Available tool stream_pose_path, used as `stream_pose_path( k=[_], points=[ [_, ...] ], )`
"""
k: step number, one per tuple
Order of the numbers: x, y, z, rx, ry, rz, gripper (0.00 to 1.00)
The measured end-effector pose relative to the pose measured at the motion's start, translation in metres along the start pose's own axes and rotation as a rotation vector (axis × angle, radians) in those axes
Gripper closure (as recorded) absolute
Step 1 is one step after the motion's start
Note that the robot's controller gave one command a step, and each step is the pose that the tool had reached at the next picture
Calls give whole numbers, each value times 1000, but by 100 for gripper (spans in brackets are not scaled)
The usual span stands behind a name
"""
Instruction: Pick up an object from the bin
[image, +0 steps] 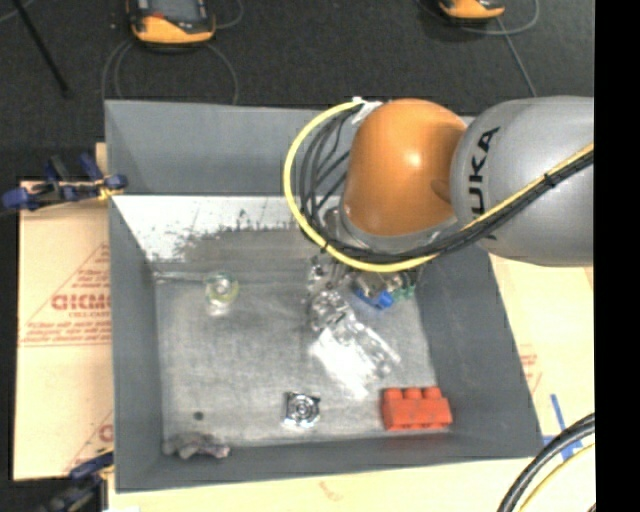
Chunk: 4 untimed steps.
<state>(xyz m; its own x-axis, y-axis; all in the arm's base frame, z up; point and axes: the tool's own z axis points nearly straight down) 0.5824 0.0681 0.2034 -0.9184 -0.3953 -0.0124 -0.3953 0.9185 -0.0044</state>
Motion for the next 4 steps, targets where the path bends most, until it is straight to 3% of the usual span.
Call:
stream_pose_path(
  k=[1, 2, 3, 4],
  points=[
    [6, 3, 107, -6, 16, -101, 100],
    [1, -1, 57, -2, 4, -102, 100],
    [-7, 18, -8, -2, 1, -95, 100],
    [54, 60, 66, -9, 21, -58, 100]
  ],
)
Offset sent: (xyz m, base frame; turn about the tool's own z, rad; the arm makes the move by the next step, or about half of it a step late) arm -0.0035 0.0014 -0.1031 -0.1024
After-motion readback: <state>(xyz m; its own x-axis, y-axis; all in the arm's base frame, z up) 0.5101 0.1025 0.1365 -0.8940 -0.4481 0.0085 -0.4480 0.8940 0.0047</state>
